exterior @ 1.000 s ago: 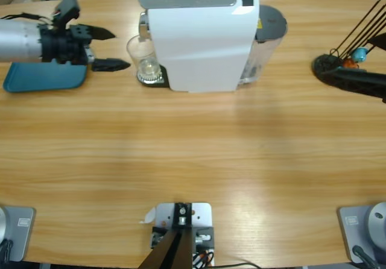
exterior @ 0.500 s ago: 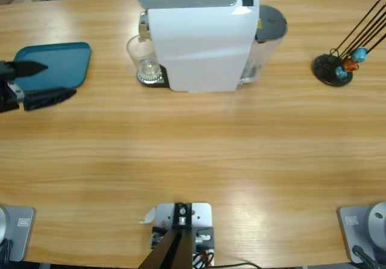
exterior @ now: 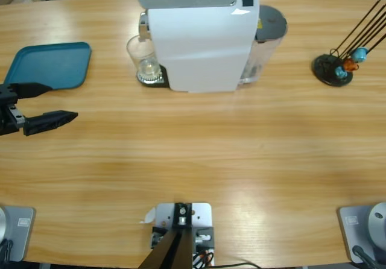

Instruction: Pour coffee

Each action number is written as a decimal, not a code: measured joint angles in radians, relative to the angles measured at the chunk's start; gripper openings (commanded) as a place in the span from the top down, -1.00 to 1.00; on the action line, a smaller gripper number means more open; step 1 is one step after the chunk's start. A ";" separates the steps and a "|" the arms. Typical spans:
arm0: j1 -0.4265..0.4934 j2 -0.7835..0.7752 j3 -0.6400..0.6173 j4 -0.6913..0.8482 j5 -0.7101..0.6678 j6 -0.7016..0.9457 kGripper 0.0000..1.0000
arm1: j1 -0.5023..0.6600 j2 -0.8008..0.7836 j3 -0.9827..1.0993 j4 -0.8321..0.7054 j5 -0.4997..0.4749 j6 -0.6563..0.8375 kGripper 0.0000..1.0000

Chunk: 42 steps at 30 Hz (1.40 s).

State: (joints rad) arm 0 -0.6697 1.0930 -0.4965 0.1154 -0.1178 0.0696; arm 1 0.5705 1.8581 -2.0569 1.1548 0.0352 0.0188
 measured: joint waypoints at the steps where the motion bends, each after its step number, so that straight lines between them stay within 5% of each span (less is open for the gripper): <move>1: 0.000 -0.007 0.005 -0.003 0.003 0.000 -0.94 | 0.003 0.005 -0.003 0.002 0.000 0.000 1.00; 42: 0.039 -0.021 0.039 -0.095 0.042 0.004 -0.94 | 0.022 0.094 -0.037 0.014 0.009 -0.018 1.00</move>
State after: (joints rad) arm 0 -0.6308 1.0716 -0.4572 0.0201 -0.0756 0.0734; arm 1 0.5926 1.9524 -2.0939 1.1688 0.0441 0.0012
